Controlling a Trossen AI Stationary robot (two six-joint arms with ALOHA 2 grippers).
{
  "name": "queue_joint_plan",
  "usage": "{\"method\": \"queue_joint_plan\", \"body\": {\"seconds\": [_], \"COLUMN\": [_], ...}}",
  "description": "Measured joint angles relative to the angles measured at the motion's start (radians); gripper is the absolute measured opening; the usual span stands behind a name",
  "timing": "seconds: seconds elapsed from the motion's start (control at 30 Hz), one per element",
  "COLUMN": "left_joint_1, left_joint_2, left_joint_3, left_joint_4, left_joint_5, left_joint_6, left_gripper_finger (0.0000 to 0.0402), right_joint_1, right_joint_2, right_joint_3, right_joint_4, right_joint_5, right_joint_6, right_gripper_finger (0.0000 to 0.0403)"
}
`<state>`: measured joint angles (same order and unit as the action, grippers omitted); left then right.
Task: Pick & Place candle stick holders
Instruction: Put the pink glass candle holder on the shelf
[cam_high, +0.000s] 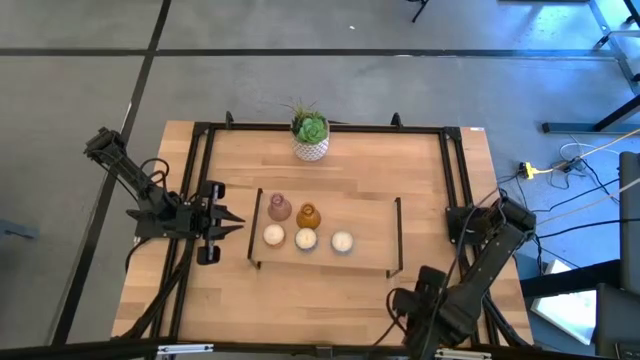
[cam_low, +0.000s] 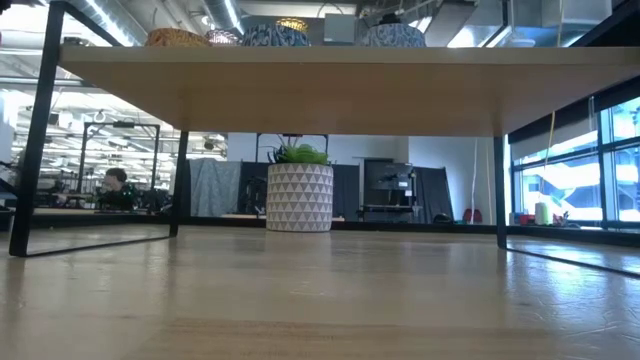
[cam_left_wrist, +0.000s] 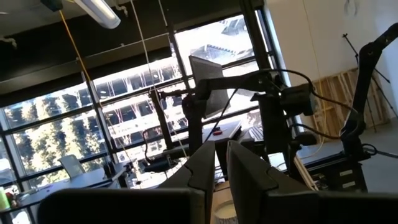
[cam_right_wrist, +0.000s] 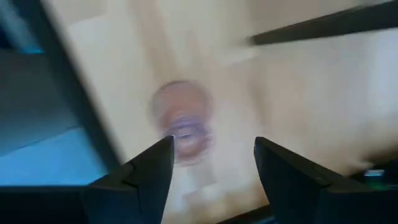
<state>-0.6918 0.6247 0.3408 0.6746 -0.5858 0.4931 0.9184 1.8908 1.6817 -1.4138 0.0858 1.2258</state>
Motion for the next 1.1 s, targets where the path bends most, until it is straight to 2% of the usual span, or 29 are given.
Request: {"method": "queue_joint_plan", "body": {"seconds": [0.2, 0.33, 0.53, 0.63, 0.73, 0.8, 0.87, 0.97, 1.1], "left_joint_1": [0.0, 0.0, 0.0, 0.0, 0.0, 0.0, 0.0, 0.0, 0.0], "left_joint_2": [0.0, 0.0, 0.0, 0.0, 0.0, 0.0, 0.0, 0.0, 0.0], "left_joint_3": [0.0, 0.0, 0.0, 0.0, 0.0, 0.0, 0.0, 0.0, 0.0], "left_joint_4": [0.003, 0.003, 0.001, 0.001, -0.005, -0.006, -0.01, -0.013, -0.013], "left_joint_5": [0.0, -0.001, -0.002, -0.002, -0.001, -0.001, -0.001, -0.001, -0.001], "left_joint_6": [0.0, -0.007, -0.008, -0.008, -0.008, -0.008, -0.008, -0.008, -0.008], "left_gripper_finger": [0.0036, 0.0036, 0.0036, 0.0036, 0.0036, 0.0036, 0.0036, 0.0036, 0.0036], "right_joint_1": [0.028, 0.036, 0.067, 0.126, 0.203, 0.252, 0.28, 0.282, 0.244], "right_joint_2": [-0.002, -0.036, -0.18, -0.301, -0.435, -0.514, -0.575, -0.604, -0.585], "right_joint_3": [0.011, 0.007, 0.007, -0.036, -0.15, -0.273, -0.402, -0.531, -0.559], "right_joint_4": [-0.168, -0.158, -0.156, -0.154, -0.141, -0.082, 0.067, 0.292, 0.446], "right_joint_5": [0.144, 0.127, 0.16, 0.274, 0.35, 0.344, 0.313, 0.281, 0.224], "right_joint_6": [-0.025, -0.025, 0.042, 0.141, 0.339, 0.488, 0.539, 0.5, 0.414], "right_gripper_finger": [0.0218, 0.02, 0.0161, 0.0136, 0.0114, 0.0104, 0.0099, 0.0097, 0.0097]}}
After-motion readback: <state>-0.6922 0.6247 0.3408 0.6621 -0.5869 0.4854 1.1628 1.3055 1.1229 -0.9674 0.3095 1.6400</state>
